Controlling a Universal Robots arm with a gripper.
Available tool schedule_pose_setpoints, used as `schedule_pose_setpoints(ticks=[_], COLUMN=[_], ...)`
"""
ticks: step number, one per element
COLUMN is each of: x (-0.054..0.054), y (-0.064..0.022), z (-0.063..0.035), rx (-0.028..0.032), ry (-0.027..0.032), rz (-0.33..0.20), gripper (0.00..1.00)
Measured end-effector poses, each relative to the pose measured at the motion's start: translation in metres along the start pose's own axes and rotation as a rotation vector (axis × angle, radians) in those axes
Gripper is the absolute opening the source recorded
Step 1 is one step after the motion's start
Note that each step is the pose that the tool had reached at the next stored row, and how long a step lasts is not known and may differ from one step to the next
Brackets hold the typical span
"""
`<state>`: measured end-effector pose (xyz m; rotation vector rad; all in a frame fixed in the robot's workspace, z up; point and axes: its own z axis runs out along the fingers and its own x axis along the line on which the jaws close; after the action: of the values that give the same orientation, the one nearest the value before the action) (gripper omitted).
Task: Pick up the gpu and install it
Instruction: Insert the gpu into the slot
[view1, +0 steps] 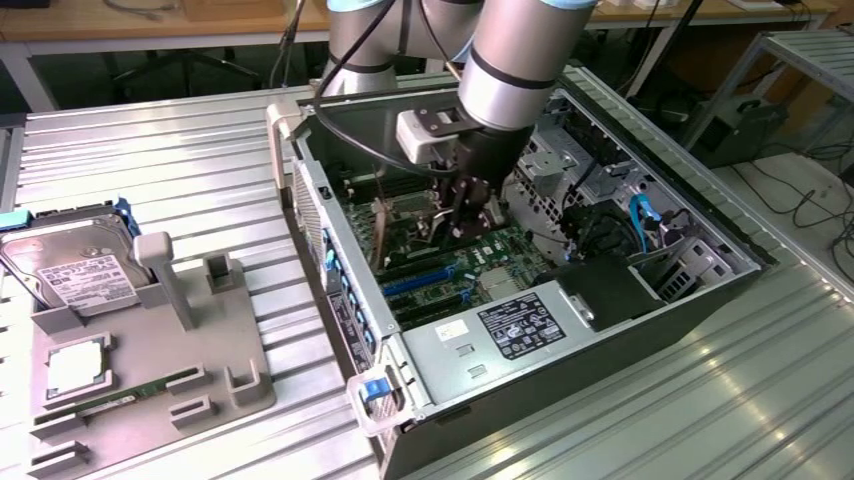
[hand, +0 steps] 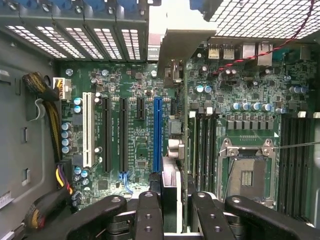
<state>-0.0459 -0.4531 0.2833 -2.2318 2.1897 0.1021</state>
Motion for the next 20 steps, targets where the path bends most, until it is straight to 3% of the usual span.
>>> schedule_pose_setpoints(ticks=[2,9,13,15,16,17,20], x=[0.0,0.001,0.001,0.001,0.001,0.001,0.001], y=[0.0,-0.0003,-0.0002,0.0006,0.0007,0.0008,0.0028], z=[0.0033,0.0097,0.0107,0.0109,0.0116,0.0122,0.0145], rx=[-0.0058,-0.0053,-0.0053,-0.0008,0.0081,0.0124,0.0154], ry=[-0.0002,0.0002,0.005,0.005,0.0047,0.0048,0.005], rz=[0.001,0.001,0.006,0.006,0.006,0.006,0.006], gripper=[0.28,0.28,0.28,0.28,0.28,0.28,0.28])
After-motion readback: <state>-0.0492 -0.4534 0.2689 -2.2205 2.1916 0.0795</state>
